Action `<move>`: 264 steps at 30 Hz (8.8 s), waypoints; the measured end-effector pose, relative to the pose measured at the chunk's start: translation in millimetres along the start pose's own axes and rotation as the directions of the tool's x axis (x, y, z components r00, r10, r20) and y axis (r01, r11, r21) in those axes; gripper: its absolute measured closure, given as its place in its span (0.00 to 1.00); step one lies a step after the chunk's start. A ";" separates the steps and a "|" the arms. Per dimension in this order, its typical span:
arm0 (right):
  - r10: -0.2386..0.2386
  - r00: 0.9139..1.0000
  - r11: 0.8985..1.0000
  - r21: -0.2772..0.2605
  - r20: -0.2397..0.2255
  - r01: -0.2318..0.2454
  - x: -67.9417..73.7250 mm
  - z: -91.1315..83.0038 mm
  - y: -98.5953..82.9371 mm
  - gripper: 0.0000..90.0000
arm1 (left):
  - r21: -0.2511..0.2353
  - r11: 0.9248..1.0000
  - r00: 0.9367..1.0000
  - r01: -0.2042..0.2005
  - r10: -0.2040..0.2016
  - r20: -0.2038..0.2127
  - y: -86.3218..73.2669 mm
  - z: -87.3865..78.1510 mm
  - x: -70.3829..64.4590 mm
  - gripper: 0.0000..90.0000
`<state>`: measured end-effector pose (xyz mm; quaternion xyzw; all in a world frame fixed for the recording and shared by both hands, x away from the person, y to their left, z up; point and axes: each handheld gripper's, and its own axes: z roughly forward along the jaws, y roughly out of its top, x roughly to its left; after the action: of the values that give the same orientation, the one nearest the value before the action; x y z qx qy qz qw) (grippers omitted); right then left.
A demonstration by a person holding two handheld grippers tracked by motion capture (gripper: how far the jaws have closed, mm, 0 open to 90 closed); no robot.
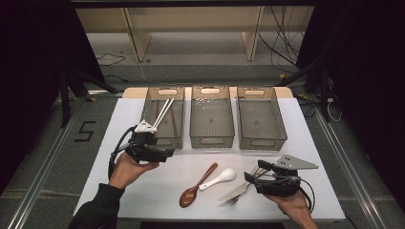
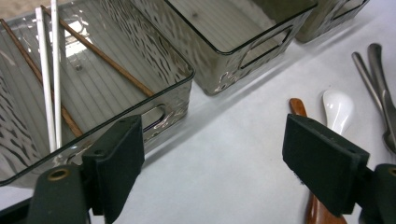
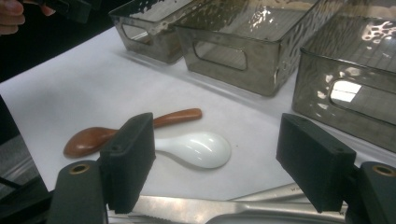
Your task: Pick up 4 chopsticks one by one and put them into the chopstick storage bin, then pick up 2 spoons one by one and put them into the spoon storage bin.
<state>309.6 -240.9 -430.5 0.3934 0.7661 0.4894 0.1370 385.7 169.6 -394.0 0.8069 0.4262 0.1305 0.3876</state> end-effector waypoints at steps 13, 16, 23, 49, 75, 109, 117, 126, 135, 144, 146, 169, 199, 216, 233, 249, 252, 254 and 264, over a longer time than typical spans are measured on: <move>-0.146 0.986 0.984 0.092 -0.079 0.153 13.6 16.1 22.3 0.32 | -0.101 0.994 0.997 0.050 -0.044 0.058 -40.7 -2.0 -0.6 0.21; -0.165 0.982 0.978 0.113 -0.093 0.175 15.7 22.1 26.9 0.31 | -0.119 0.992 0.998 0.040 -0.034 0.052 -47.3 -5.7 -1.8 0.21; -0.180 0.978 0.972 0.133 -0.107 0.193 19.2 36.3 33.9 0.31 | -0.179 0.983 0.999 0.037 -0.031 0.040 -61.5 -15.8 -3.2 0.21; -0.165 0.984 0.937 0.299 -0.074 0.180 15.0 85.7 39.5 0.72 | -0.212 0.977 1.000 0.026 -0.024 0.011 -85.8 -24.2 -11.1 0.21; -0.199 0.980 0.865 0.467 -0.021 0.185 9.3 129.3 26.2 1.00 | -0.207 0.978 1.000 0.022 -0.019 0.015 -87.8 -22.9 -10.1 0.21; -0.362 0.879 0.686 0.550 -0.310 0.477 41.9 123.8 37.2 0.47 | -0.211 0.977 1.000 0.013 -0.012 0.009 -87.3 -23.1 -10.8 0.21; -0.395 0.843 0.612 0.581 -0.364 0.537 46.6 135.1 34.8 0.46 | -0.215 0.977 1.000 0.013 -0.012 0.008 -87.4 -23.8 -10.7 0.21; -0.404 0.828 0.566 0.606 -0.388 0.559 47.3 139.1 32.5 0.54 | -0.214 0.977 1.000 0.013 -0.011 0.009 -86.9 -23.3 -11.4 0.21; -0.427 0.794 0.495 0.623 -0.432 0.606 49.1 143.8 38.9 0.71 | -0.214 0.977 1.000 0.013 -0.011 0.008 -87.0 -23.6 -11.4 0.21; -0.416 0.799 0.491 0.632 -0.434 0.599 45.8 148.2 42.7 0.78 | -0.211 0.977 1.000 0.011 -0.009 0.010 -86.7 -23.1 -11.7 0.21; -0.415 0.796 0.484 0.634 -0.441 0.603 46.0 149.5 43.7 0.79 | -0.211 0.977 1.000 0.012 -0.010 0.010 -86.6 -23.0 -11.7 0.21; -0.396 0.795 0.511 0.609 -0.459 0.607 54.1 148.6 48.7 0.94 | -0.213 0.977 1.000 0.010 -0.009 0.003 -86.3 -22.6 -12.1 0.21; -0.381 0.855 0.701 0.493 -0.351 0.515 43.5 122.6 72.3 0.96 | -0.227 0.974 1.000 0.020 -0.020 0.004 -86.9 -24.6 -10.5 0.21; -0.309 0.926 0.859 0.355 -0.216 0.369 26.5 114.1 105.8 0.96 | -0.252 0.967 0.999 0.039 -0.034 0.023 -88.1 -25.4 -8.4 0.21; -0.263 0.959 0.921 0.269 -0.102 0.281 12.2 122.3 147.7 0.96 | -0.262 0.964 0.999 0.047 -0.042 0.027 -88.3 -25.1 -7.7 0.21; -0.208 0.978 0.947 0.255 0.021 0.196 -5.0 153.2 173.8 0.96 | -0.282 0.959 0.999 0.041 -0.034 0.028 -88.7 -26.5 -7.6 0.21; -0.194 0.980 0.950 0.257 0.039 0.178 -8.9 159.4 174.7 0.96 | -0.284 0.958 0.999 0.042 -0.034 0.030 -88.7 -26.3 -8.1 0.21; -0.185 0.981 0.951 0.261 0.051 0.166 -10.8 164.4 174.5 0.96 | -0.285 0.958 0.999 0.041 -0.034 0.030 -88.7 -26.3 -8.1 0.21; -0.153 0.985 0.950 0.285 0.079 0.124 -18.0 184.1 167.3 0.96 | -0.292 0.956 0.999 0.038 -0.032 0.025 -89.0 -27.5 -7.8 0.21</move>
<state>509.3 -100.5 -379.2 0.3781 0.8454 0.3452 0.1525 313.9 207.6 -440.4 0.7343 0.4124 0.1773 0.5092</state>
